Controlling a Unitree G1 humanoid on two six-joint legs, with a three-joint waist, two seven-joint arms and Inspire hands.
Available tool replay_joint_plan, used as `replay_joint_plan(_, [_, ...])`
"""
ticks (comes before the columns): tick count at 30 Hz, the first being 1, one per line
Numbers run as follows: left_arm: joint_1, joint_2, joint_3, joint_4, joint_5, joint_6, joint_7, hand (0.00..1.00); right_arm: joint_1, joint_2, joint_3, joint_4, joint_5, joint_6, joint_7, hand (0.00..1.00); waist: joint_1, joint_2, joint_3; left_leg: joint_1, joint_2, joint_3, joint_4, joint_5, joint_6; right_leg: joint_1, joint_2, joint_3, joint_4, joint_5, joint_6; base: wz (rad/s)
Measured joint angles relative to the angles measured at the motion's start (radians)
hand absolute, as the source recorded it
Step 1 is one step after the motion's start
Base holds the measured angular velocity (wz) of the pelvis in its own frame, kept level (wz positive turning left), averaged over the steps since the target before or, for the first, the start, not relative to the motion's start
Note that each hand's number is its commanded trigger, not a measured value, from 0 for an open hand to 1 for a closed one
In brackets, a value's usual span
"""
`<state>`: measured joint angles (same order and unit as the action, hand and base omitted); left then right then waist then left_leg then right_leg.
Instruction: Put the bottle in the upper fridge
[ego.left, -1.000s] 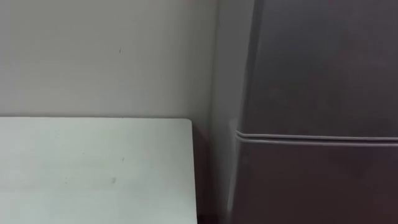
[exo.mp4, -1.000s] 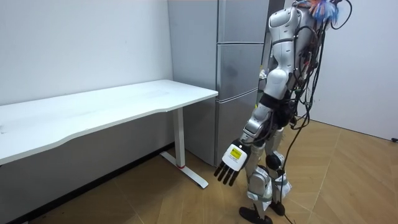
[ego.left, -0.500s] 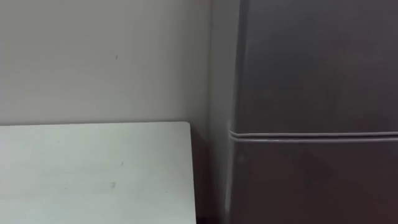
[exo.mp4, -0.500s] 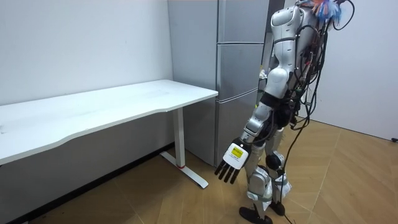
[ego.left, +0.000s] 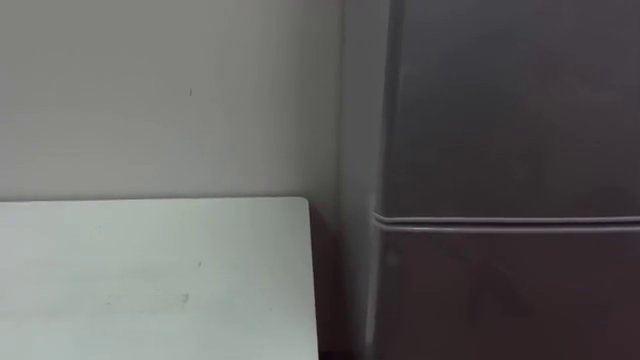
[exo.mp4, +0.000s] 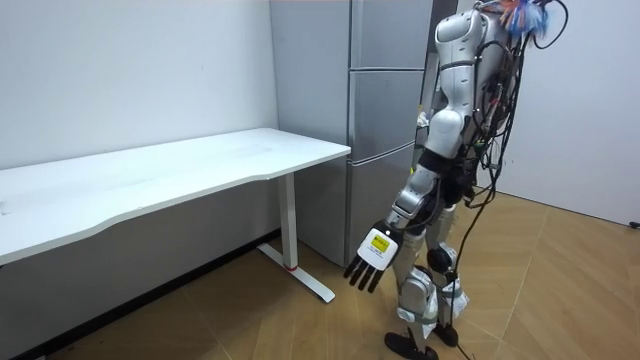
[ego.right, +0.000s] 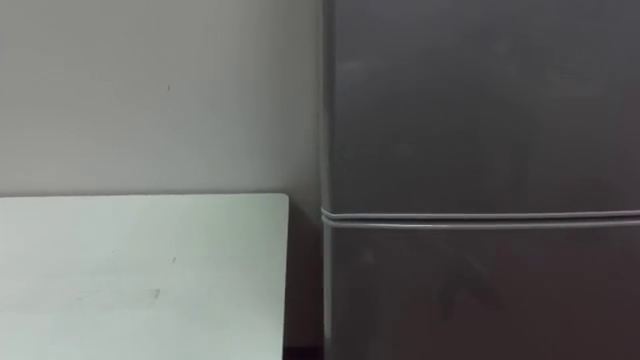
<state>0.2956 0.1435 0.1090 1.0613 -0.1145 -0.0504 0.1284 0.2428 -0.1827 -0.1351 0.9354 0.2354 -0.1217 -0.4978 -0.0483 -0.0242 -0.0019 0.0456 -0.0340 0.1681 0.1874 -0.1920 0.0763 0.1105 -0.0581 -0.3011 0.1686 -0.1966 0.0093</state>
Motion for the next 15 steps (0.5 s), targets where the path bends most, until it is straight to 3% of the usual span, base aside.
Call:
replay_joint_plan(7, [-0.026, -0.006, -0.026, -0.001, 0.001, -0.003, -0.003, 0.00, -0.002, 0.018, 0.081, 0.000, -0.163, 0.001, 0.119, 0.00, 0.025, 0.006, -0.0003, -0.009, 0.000, -0.005, 0.006, 0.000, 0.000, -0.006, 0.001, 0.000, -0.002, -0.001, -0.001, 0.01])
replay_joint_plan(15, [-0.056, -0.010, -0.078, -0.003, 0.018, -0.016, -0.009, 0.00, -0.018, 0.041, 0.199, 0.003, -0.202, 0.004, 0.233, 0.00, 0.032, 0.021, 0.0025, -0.018, 0.000, -0.007, 0.004, 0.000, 0.000, -0.011, 0.001, -0.006, -0.003, -0.001, -0.001, 0.01])
